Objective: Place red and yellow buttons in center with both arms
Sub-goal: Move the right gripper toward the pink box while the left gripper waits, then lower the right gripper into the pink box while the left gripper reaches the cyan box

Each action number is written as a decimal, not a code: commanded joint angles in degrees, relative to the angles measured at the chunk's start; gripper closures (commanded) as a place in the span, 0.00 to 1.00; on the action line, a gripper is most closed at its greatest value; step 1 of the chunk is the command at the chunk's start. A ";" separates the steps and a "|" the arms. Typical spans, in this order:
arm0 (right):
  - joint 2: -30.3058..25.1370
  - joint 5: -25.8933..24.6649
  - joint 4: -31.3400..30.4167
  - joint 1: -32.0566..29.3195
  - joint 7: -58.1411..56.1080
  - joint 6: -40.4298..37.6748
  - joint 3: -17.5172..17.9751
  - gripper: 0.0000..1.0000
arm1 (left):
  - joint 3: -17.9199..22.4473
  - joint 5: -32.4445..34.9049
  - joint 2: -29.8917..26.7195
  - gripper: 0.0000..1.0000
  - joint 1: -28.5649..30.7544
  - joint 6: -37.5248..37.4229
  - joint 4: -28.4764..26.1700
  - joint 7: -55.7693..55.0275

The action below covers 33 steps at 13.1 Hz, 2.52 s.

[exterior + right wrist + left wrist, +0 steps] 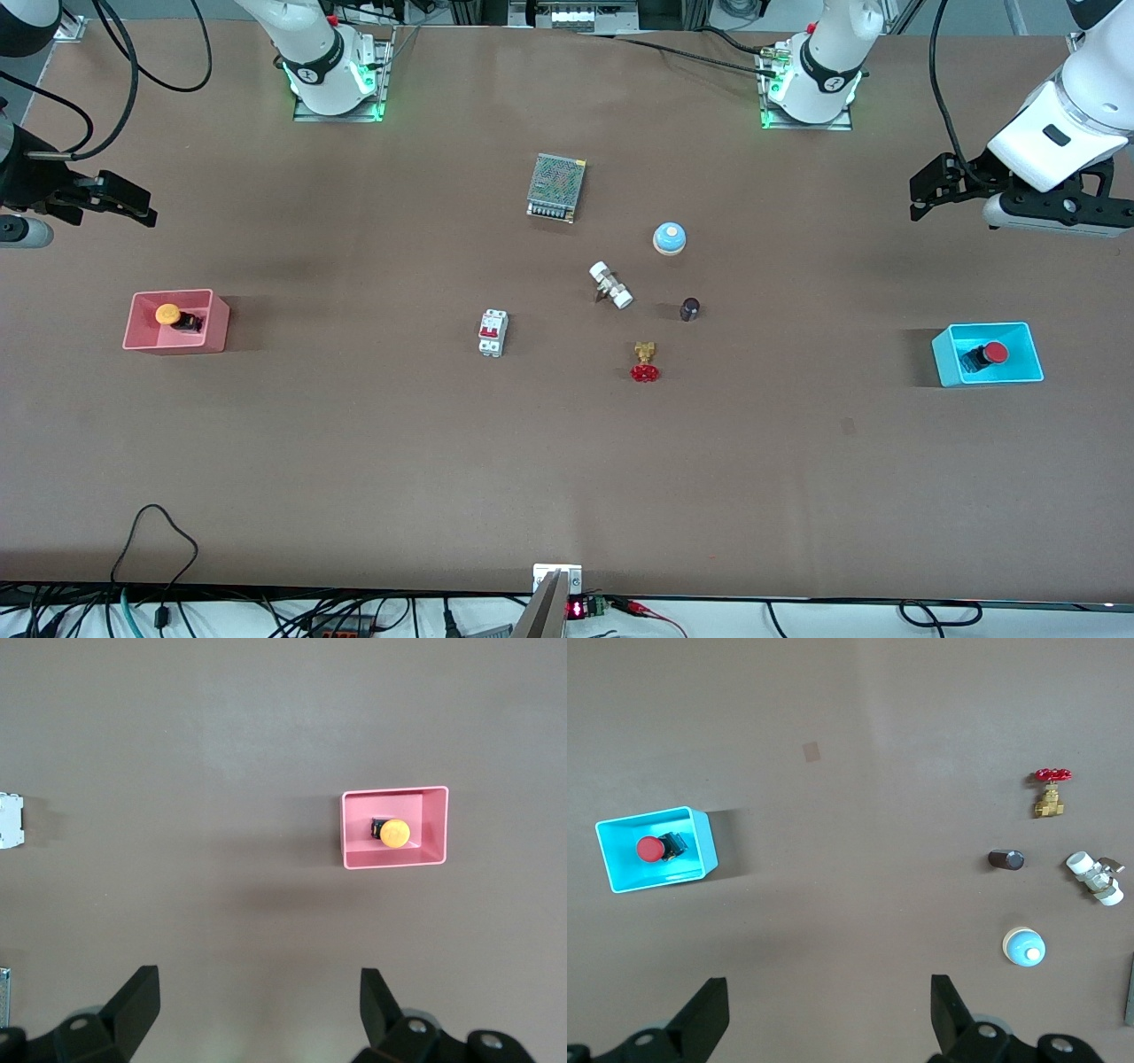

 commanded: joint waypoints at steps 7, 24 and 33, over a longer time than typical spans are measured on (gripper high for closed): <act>-1.06 0.22 -1.47 -1.20 0.30 0.23 0.86 0.00 | 0.09 -0.33 0.77 0.00 0.43 -1.53 1.53 -0.08; 24.25 -3.56 -1.83 -9.38 -6.21 17.19 0.86 0.00 | 1.05 -0.51 6.91 0.00 3.06 -5.83 3.01 -1.04; 31.72 -3.65 -1.91 -13.86 -14.65 24.22 0.77 0.00 | 0.88 11.97 20.53 0.00 12.54 4.69 8.74 7.38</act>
